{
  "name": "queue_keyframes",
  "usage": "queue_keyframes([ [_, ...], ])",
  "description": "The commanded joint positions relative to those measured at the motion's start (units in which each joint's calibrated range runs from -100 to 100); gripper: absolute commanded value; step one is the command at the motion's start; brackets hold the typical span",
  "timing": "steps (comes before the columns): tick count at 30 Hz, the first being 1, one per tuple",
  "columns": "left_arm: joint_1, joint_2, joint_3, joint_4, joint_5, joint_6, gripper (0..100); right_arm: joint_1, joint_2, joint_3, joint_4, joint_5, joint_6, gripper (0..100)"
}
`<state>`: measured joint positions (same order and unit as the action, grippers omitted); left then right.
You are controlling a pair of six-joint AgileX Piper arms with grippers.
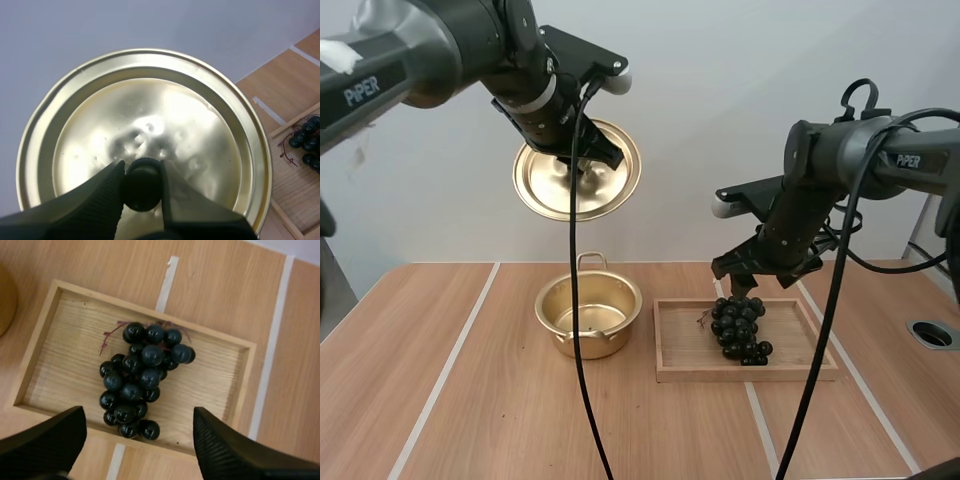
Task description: Open the pot, put the grape inside, and close it
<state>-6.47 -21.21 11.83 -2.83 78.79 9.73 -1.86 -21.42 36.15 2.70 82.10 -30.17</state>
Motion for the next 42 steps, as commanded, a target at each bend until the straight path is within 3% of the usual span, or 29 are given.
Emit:
queue_keyframes([
  [1, -0.15, -2.50, -0.86, 0.18, -0.60, 0.03, 0, 0.11, 0.85, -0.30, 0.63, 2.73, 0.06, 100],
  [7, -0.15, -4.87, -0.86, 0.07, -0.60, 0.03, 0, 0.11, 2.43, 3.94, 1.08, 1.86, 0.06, 100],
  [14, -0.15, -5.54, -0.86, -1.83, 0.63, 0.03, 0, 0.11, 3.80, 10.53, 1.44, -9.87, -0.03, 100],
  [42, -0.15, -5.54, -0.86, -7.91, 2.47, 1.27, 0, 0.11, 19.04, 10.39, 6.42, -24.64, -6.38, 100],
])
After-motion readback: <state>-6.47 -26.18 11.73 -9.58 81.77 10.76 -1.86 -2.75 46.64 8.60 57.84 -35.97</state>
